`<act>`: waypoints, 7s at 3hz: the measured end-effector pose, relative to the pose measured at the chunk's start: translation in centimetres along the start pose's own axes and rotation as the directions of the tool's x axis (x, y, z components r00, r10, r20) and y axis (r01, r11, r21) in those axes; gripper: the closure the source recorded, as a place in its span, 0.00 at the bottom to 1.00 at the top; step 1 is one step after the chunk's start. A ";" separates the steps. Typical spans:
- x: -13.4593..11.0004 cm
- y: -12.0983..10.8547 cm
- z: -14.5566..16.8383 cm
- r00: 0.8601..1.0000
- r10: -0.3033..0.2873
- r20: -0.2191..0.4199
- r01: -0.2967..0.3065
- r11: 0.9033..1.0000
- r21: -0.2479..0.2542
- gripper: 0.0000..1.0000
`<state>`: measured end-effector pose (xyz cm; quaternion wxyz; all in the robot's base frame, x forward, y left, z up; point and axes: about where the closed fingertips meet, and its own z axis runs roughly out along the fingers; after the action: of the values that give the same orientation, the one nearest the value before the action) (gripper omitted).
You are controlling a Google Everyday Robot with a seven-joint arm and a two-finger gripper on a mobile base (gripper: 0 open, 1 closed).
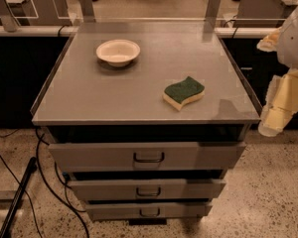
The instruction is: Open top drawer
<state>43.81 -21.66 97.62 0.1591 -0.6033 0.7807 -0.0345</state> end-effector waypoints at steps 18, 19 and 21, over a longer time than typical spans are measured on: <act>1.7 8.1 27.4 0.891 0.027 0.453 -0.002 0.999 -0.054 0.00; 1.1 6.8 28.5 0.891 0.008 0.454 0.015 0.999 -0.046 0.00; 0.7 5.4 30.9 0.912 -0.013 0.409 0.049 0.996 -0.077 0.00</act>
Offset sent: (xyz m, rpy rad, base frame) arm -0.0170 -0.0073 -0.0203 0.0849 0.0753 -0.0208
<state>47.56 -16.63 66.84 0.2921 -0.6157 0.7214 0.1230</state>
